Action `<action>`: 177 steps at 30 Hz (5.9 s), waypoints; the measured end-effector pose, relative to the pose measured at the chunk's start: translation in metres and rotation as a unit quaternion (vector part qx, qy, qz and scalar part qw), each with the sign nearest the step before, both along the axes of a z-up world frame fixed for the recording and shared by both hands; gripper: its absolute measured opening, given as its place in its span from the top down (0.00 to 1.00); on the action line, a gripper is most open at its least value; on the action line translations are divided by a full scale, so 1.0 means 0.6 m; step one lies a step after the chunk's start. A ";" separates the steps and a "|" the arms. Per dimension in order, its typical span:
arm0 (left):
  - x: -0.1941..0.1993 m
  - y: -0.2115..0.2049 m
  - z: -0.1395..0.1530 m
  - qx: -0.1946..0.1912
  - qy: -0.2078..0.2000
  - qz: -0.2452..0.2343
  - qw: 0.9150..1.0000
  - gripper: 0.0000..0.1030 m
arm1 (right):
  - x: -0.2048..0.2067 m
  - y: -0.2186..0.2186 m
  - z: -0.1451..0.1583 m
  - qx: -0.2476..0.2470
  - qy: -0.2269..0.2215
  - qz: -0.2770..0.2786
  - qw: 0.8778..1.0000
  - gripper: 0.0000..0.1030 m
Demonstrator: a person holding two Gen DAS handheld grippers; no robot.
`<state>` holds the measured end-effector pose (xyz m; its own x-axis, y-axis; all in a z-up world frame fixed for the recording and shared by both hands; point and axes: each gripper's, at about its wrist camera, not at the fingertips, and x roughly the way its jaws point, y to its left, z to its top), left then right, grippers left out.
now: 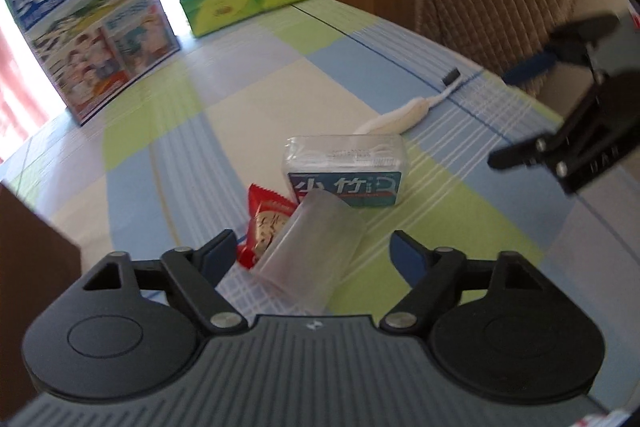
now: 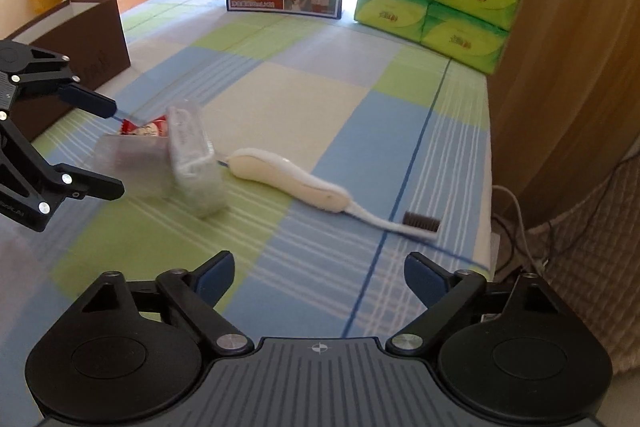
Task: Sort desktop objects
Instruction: 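Lower the left tool onto the clear plastic cup and close on it, then grasp the white toothbrush handle with the right tool while the left tool holds the cup, then carry the cup and toothbrush over the brown box with both tools, then open both tools to drop the cup and toothbrush into the box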
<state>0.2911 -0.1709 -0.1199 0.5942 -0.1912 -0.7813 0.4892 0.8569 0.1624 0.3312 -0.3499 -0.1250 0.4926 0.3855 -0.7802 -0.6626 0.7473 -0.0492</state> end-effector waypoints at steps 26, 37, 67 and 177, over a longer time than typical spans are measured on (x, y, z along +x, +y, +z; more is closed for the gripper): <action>-0.040 0.134 -0.027 -0.058 0.087 0.227 0.968 0.51 | 0.107 0.062 -0.049 -0.021 0.007 0.104 0.994 0.55; -0.083 0.178 -0.022 -0.106 0.118 0.284 0.946 0.51 | 0.026 0.034 -0.027 -0.025 0.116 -0.039 0.992 0.83; -0.166 0.125 -0.048 -0.056 0.108 0.231 0.965 0.54 | -0.184 0.074 -0.035 -0.006 0.061 -0.023 0.998 0.83; -0.028 0.648 0.090 -0.136 0.019 0.294 0.946 0.46 | -0.043 0.762 0.072 0.146 0.150 0.029 0.977 0.69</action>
<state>0.2746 0.2179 -0.0660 0.6328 -0.0331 -0.7736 -0.0847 0.9901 -0.1116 0.3052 0.1072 -0.0819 0.2294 0.6334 -0.7390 -0.6565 0.6613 0.3630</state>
